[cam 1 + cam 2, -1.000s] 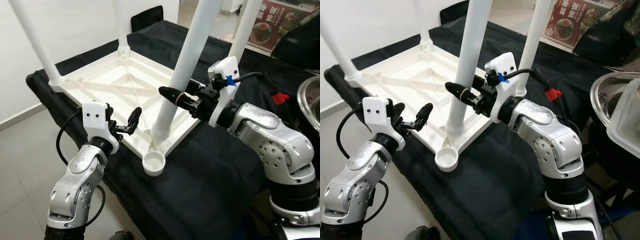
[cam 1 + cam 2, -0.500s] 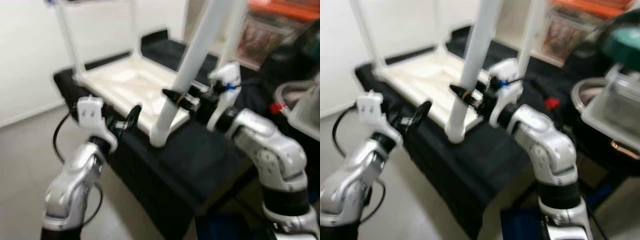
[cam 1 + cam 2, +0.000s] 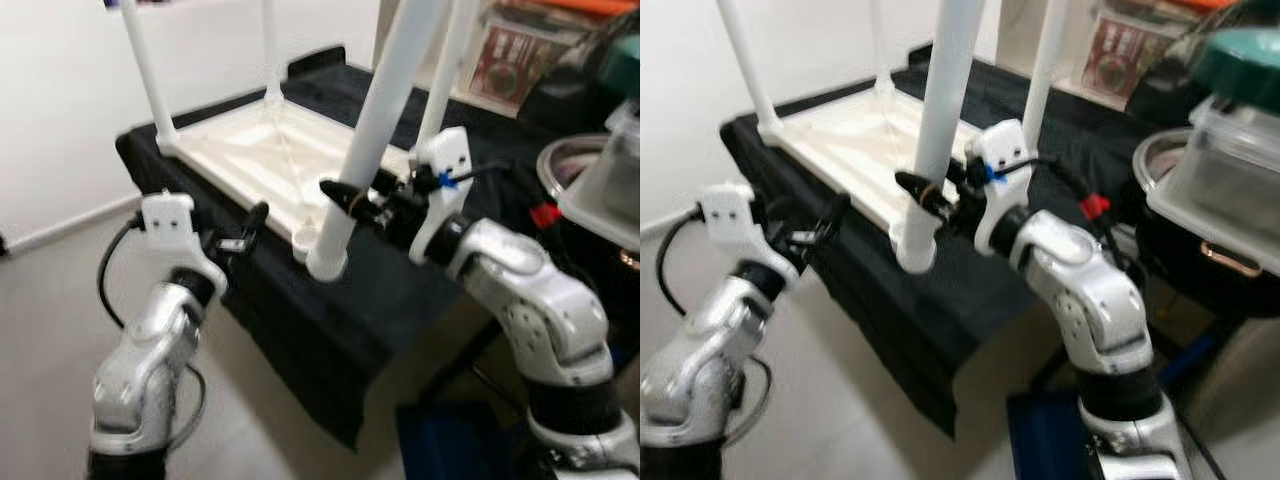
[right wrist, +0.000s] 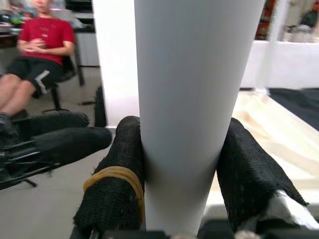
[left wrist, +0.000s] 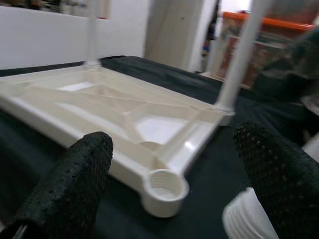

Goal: Building children table

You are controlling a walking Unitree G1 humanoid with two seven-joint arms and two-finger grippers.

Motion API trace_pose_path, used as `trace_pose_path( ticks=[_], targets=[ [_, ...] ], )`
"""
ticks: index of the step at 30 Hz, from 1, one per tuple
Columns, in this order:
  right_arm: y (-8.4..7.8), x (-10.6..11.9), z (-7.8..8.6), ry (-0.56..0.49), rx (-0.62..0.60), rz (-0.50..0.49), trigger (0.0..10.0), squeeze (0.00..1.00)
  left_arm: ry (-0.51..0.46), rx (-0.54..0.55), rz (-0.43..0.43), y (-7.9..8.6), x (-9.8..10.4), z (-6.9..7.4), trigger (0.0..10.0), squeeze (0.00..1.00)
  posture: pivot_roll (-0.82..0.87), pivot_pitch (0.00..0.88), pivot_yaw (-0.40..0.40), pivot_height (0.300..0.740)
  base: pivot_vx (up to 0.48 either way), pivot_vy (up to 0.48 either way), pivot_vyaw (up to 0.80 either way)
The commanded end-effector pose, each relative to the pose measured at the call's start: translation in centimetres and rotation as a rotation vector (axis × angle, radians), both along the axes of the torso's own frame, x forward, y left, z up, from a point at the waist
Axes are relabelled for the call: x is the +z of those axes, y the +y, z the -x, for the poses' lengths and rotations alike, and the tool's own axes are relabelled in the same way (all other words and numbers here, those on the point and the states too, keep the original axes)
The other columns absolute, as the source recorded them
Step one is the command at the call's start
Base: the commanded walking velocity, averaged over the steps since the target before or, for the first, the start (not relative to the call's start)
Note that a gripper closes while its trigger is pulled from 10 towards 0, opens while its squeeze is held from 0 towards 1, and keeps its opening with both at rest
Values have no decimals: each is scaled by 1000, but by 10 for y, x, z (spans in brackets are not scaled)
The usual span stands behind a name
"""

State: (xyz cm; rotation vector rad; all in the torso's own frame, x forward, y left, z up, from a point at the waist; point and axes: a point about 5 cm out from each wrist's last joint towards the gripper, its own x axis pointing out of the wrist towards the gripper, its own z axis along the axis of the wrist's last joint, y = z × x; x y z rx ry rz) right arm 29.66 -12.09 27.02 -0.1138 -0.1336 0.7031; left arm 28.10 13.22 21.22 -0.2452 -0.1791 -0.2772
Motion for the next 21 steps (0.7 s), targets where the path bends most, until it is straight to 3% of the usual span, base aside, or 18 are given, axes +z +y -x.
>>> trace_pose_path(
  ticks=[1,4,7,9,10,16,18,21],
  targets=[
    [2,-2,1,-18,-10,-10,10000,0,-4,5,-29,5,-1,2,10000,0,-71,86,-4,740,0,0,800],
    [2,-5,1,-15,-3,-28,10000,0,-12,-2,-43,6,-1,5,10000,0,-71,86,-4,740,0,0,800],
    [6,-4,3,-25,37,-46,10000,0,-9,-14,-50,6,-2,5,10000,0,-70,87,-2,740,0,0,0],
    [9,-4,4,-37,70,9,10000,0,-10,-21,-48,4,-2,6,10000,0,-70,88,-3,740,0,0,800],
    [10,-3,5,-27,86,-16,10000,0,-12,-25,-49,3,-2,6,10000,0,-70,90,-3,740,0,0,800],
    [10,-2,5,-35,86,-41,10000,0,-17,-40,-49,-1,-2,6,10000,0,-71,92,-1,740,80,0,673],
    [4,-8,0,-16,9,21,10000,0,-18,-50,-51,-2,-1,6,10000,0,-72,95,3,740,120,0,0],
    [1,-7,-1,-18,-2,15,10000,0,-17,-55,-53,-2,-2,6,10000,0,-71,96,5,740,0,0,0]
  ],
)
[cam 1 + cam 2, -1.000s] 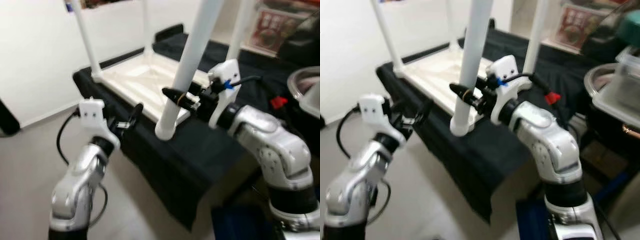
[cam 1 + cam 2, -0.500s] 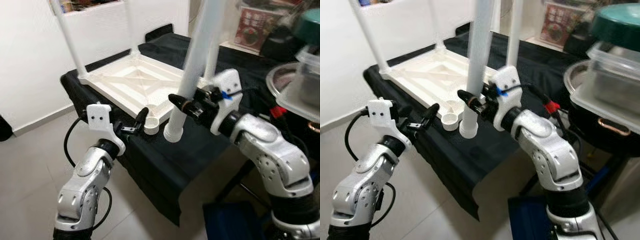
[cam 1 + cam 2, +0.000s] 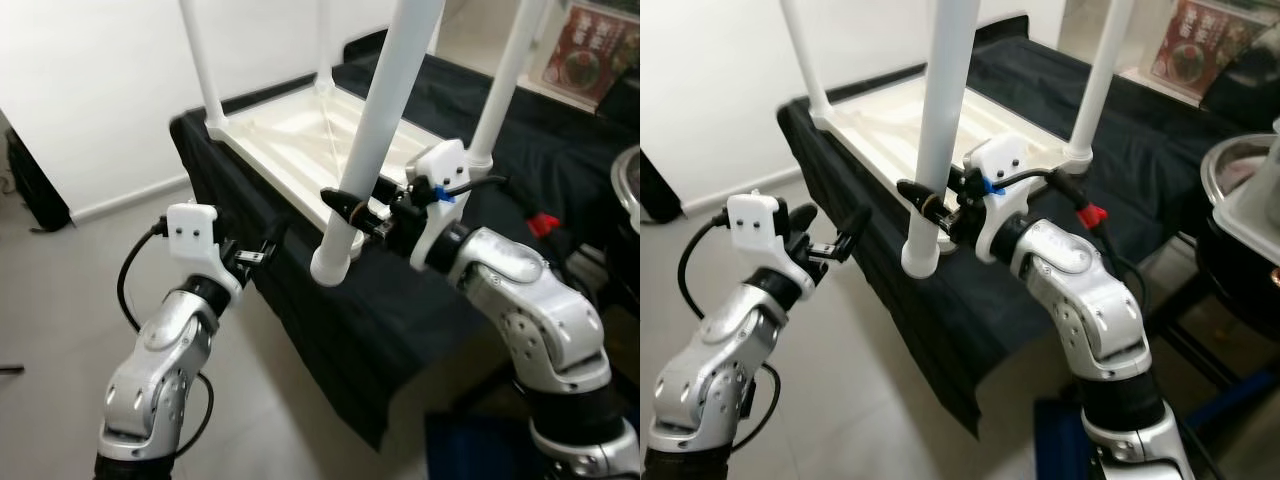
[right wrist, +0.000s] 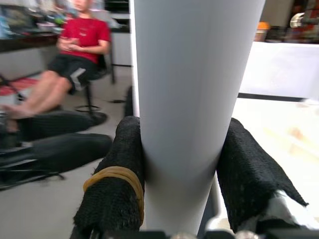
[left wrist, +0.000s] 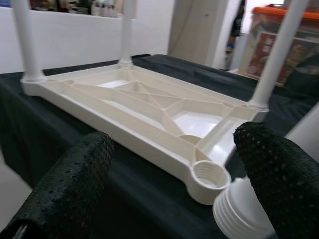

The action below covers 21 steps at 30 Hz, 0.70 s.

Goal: Building children table

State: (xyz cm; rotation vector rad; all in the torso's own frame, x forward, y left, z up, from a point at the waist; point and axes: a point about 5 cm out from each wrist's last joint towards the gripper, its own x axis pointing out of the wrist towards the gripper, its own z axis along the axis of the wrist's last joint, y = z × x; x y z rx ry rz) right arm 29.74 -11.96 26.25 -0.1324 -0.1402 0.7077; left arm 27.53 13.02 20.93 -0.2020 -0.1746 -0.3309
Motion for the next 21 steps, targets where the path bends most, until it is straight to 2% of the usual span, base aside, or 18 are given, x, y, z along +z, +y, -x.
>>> trace_pose_path(
  ticks=[1,6,11,14,20,21],
  targets=[
    [-2,1,-1,-9,-7,-4,10000,0,-9,-7,-8,0,2,1,10000,0,-72,95,6,740,240,0,0],
    [-4,5,1,-24,12,-11,10000,0,-17,-14,-3,-1,3,1,10000,0,-71,96,9,740,274,0,0],
    [-4,7,2,-55,13,1,10000,0,-17,-20,-1,-2,3,1,10000,0,-70,98,13,740,294,0,800],
    [-5,6,1,-40,8,-8,10000,0,-16,-22,-1,-3,4,1,10000,0,-68,99,12,740,292,0,0],
    [-11,9,-2,-29,-6,-12,10000,0,-26,-34,-32,-4,6,1,10000,0,-67,102,12,740,0,0,0],
    [-15,12,-4,-36,-15,15,10000,0,-33,-68,-54,-5,7,2,10000,0,-67,102,12,740,0,0,0]
  ],
)
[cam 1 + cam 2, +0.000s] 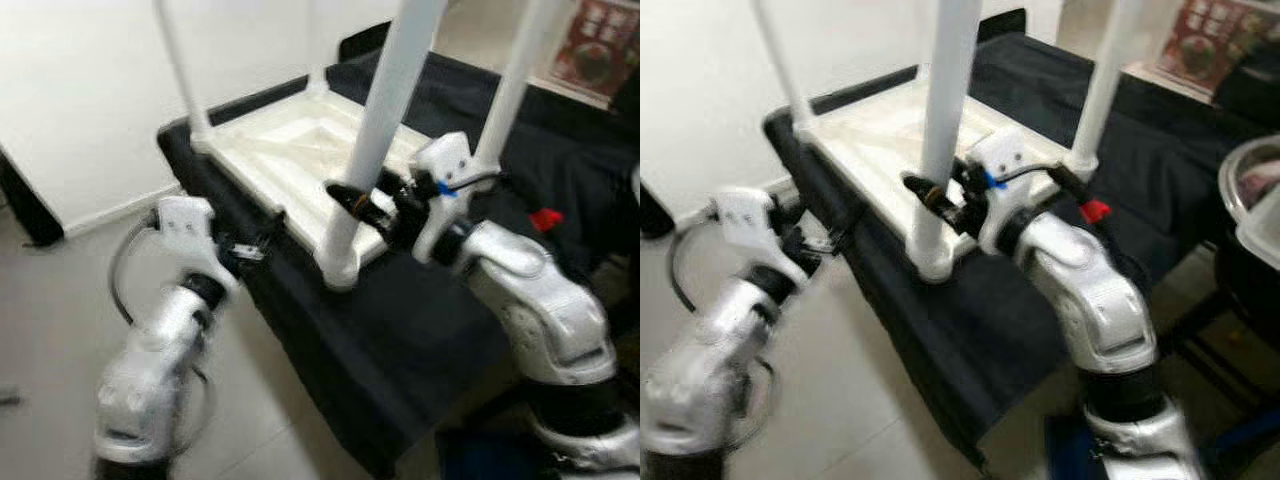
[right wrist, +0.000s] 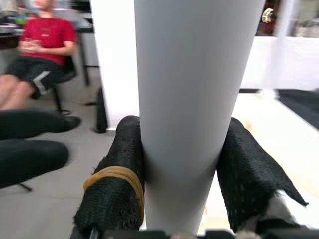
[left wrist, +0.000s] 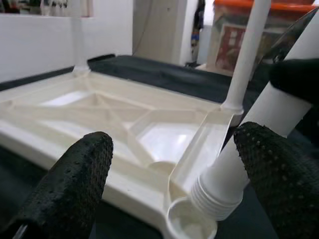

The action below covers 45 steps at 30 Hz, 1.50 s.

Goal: Building children table

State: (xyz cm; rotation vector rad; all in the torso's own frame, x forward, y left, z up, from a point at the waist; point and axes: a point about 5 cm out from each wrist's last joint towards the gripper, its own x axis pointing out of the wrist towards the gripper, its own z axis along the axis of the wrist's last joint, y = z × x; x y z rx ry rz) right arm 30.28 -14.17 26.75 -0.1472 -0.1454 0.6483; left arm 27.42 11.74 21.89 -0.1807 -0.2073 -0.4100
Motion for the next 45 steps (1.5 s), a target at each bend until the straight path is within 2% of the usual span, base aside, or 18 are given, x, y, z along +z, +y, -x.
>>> trace_pose_path(
  ticks=[1,6,10,11,13,15,16,19,20,21,22,23,28,29,31,35,38,45],
  targets=[
    [2,10,-1,-19,32,26,10000,0,1,-31,-54,8,-2,3,10000,0,-68,105,6,740,0,0,0],
    [-8,18,-9,-17,-14,111,10000,0,-26,-141,-152,18,1,9,10000,0,-67,107,3,740,0,0,0],
    [-6,24,-13,16,-18,138,10000,0,-31,-264,-349,45,0,20,10000,0,-67,115,-1,740,0,0,0],
    [-6,24,-13,16,-18,138,10000,0,-31,-264,-349,45,0,20,10000,0,-67,115,-1,740,0,0,0],
    [-5,24,-14,21,-19,141,10000,0,-10,-305,-411,54,-4,25,10000,0,-65,120,-5,740,0,0,0],
    [-2,24,-16,32,-13,148,10000,0,62,-347,-556,74,-15,34,10000,0,-61,128,-6,740,0,0,0],
    [-2,24,-16,32,-13,148,10000,0,62,-347,-556,74,-15,34,10000,0,-61,128,-6,740,0,0,0],
    [2,20,-17,43,-4,177,10000,0,161,-308,-684,96,-30,41,10000,0,-49,141,-8,740,0,0,0],
    [2,19,-19,43,-10,177,10000,0,179,-275,-645,93,-36,44,10000,0,-42,145,-9,740,0,0,0],
    [3,19,-20,45,-14,175,10000,0,192,-254,-612,91,-41,47,7216,0,-42,145,-9,740,0,0,0],
    [4,20,-21,43,-18,166,10000,0,202,-235,-502,82,-46,50,0,0,-36,148,-11,740,0,0,0],
    [4,20,-21,43,-18,166,10000,0,202,-235,-502,82,-46,50,0,0,-36,148,-11,740,0,0,0],
    [11,22,-26,44,-13,129,10000,0,209,-224,-232,25,-77,69,0,0,-42,140,-24,740,0,0,0],
    [11,22,-26,44,-13,129,10000,0,209,-224,-232,25,-77,69,0,0,-42,140,-24,740,0,0,0],
    [15,21,-26,47,-5,126,10000,0,201,-251,-233,3,-85,79,0,0,-39,143,-25,740,0,0,0],
    [16,20,-26,50,0,131,10000,0,189,-251,-257,-1,-87,81,0,0,-41,147,-22,740,0,0,0],
    [14,21,-28,63,-1,148,10000,0,144,-174,-294,15,-78,73,0,0,-44,157,-24,740,0,0,0],
    [12,23,-29,88,10,135,10000,0,88,-76,-321,22,-66,64,0,0,-47,161,-26,740,0,0,0]
  ],
)
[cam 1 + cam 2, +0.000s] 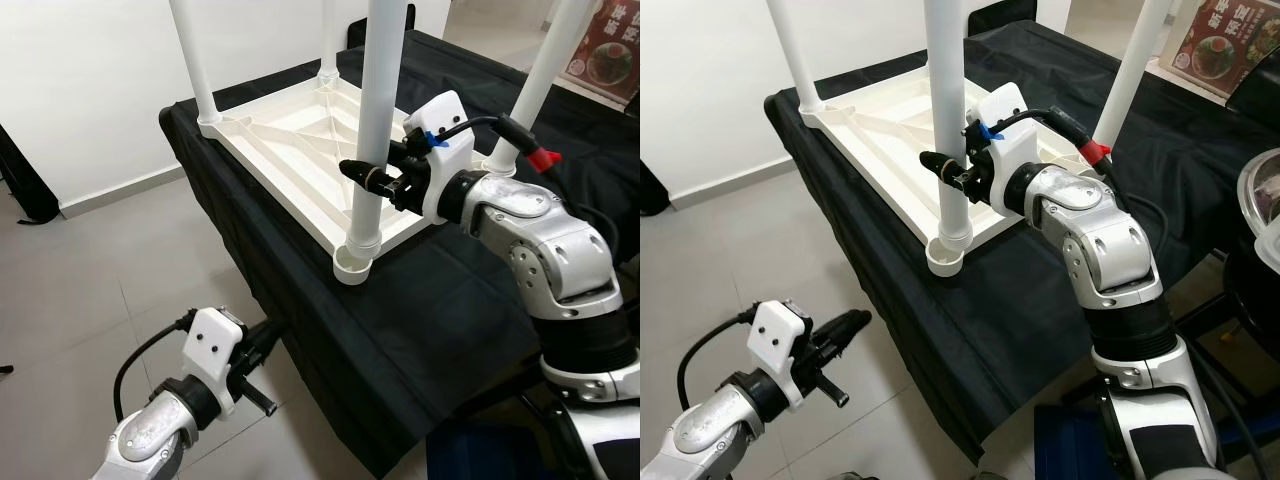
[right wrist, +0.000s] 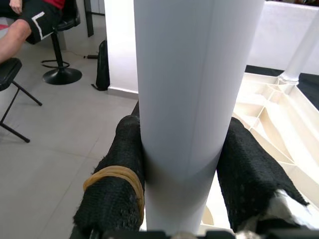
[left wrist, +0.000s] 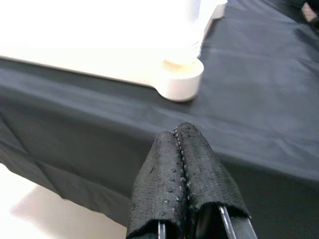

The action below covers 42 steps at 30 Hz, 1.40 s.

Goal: Building children table

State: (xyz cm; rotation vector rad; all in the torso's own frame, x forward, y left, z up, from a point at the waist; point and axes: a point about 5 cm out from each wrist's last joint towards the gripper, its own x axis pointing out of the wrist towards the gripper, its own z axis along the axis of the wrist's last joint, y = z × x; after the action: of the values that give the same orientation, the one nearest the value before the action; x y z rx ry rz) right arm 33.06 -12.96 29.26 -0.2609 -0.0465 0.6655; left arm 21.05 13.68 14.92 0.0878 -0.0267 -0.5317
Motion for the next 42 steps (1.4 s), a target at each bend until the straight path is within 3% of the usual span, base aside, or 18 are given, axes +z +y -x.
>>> trace_pose_path(
  ticks=[1,6,7,8,28,42],
  targets=[
    [-1,-3,-1,45,13,-6,10000,0,-45,54,-19,3,7,-2,0,0,-44,164,-27,740,0,0,0],
    [-1,-3,-1,61,22,-5,10000,0,-65,81,-25,4,8,-4,0,0,-44,165,-29,740,0,0,0],
    [-1,-5,0,72,30,0,10000,0,-69,79,-30,2,8,-4,9686,0,-45,164,-30,740,0,0,0],
    [-1,-6,0,84,35,2,10000,0,-72,77,-30,0,8,-4,10000,0,-46,164,-29,740,0,0,0],
    [-3,-8,13,126,93,-83,10000,0,-125,78,-39,-7,17,-10,10000,0,-46,161,-23,740,0,0,0],
    [9,-24,12,142,45,-138,10000,0,-152,71,-33,-10,23,-11,10000,0,-38,159,-24,740,0,0,0]
  ],
)
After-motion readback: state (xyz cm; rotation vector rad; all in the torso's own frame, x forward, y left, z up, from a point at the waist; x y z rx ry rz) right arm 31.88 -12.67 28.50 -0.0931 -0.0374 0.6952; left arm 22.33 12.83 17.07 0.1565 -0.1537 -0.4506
